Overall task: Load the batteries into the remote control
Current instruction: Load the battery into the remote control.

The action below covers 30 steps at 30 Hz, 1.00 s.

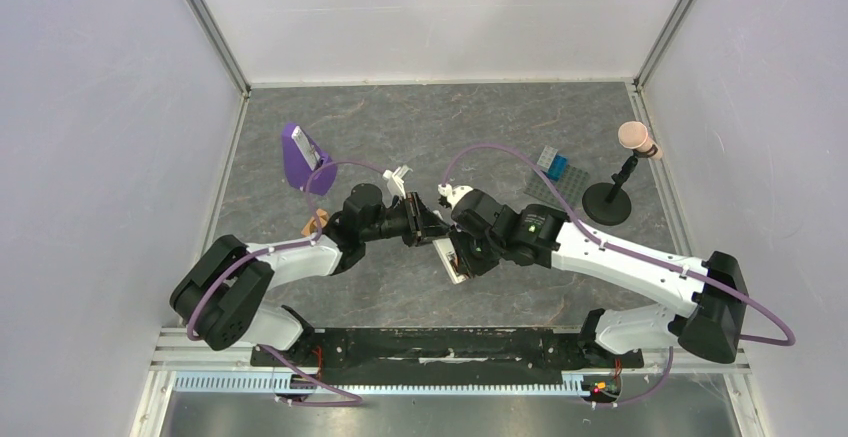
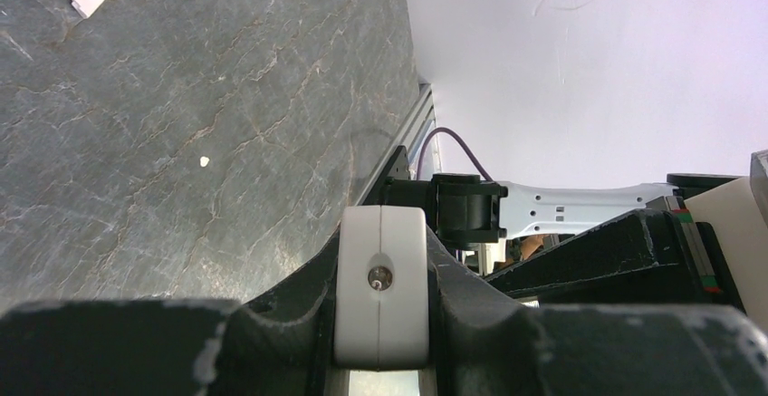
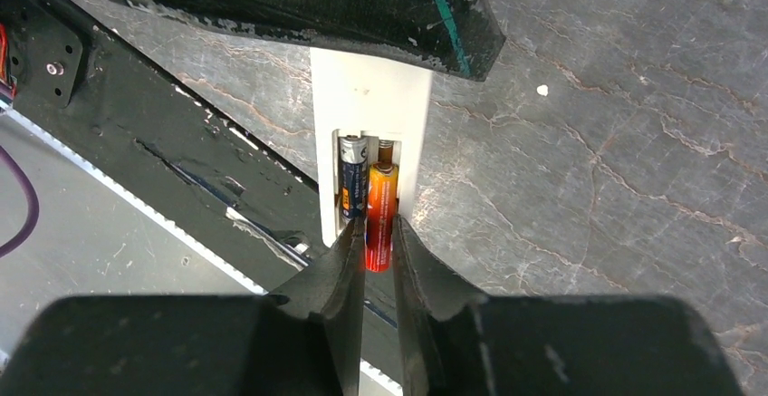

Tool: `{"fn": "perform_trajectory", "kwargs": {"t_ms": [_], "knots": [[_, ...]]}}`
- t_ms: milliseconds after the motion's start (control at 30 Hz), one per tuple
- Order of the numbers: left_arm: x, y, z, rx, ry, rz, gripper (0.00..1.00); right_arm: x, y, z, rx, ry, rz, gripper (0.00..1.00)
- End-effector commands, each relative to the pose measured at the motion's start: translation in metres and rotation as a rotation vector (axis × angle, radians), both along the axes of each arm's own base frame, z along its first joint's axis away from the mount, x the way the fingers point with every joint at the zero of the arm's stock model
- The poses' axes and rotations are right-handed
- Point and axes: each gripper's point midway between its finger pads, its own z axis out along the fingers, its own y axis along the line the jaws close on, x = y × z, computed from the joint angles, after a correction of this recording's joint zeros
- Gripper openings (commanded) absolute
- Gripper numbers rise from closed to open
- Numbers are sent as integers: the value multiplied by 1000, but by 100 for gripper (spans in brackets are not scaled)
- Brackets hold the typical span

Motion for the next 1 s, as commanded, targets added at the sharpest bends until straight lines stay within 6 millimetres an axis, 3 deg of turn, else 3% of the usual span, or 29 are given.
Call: {"fn": "perform_trajectory", "kwargs": {"t_ms": [0, 267, 500, 767, 967], "knots": [[-4, -6, 22, -84, -26, -29, 2, 6, 6, 6, 53, -26, -25, 19], [-3, -6, 22, -86, -20, -25, 2, 15, 4, 25, 116, -67, -104, 22], [-3, -6, 27, -105, -3, -15, 2, 18, 6, 54, 247, -95, -177, 43], [4, -6, 63, -208, 43, 38, 2, 20, 1, 89, 552, -119, -355, 60], [9, -6, 96, -300, 115, 82, 2, 22, -10, 116, 761, -158, -448, 67]]}}
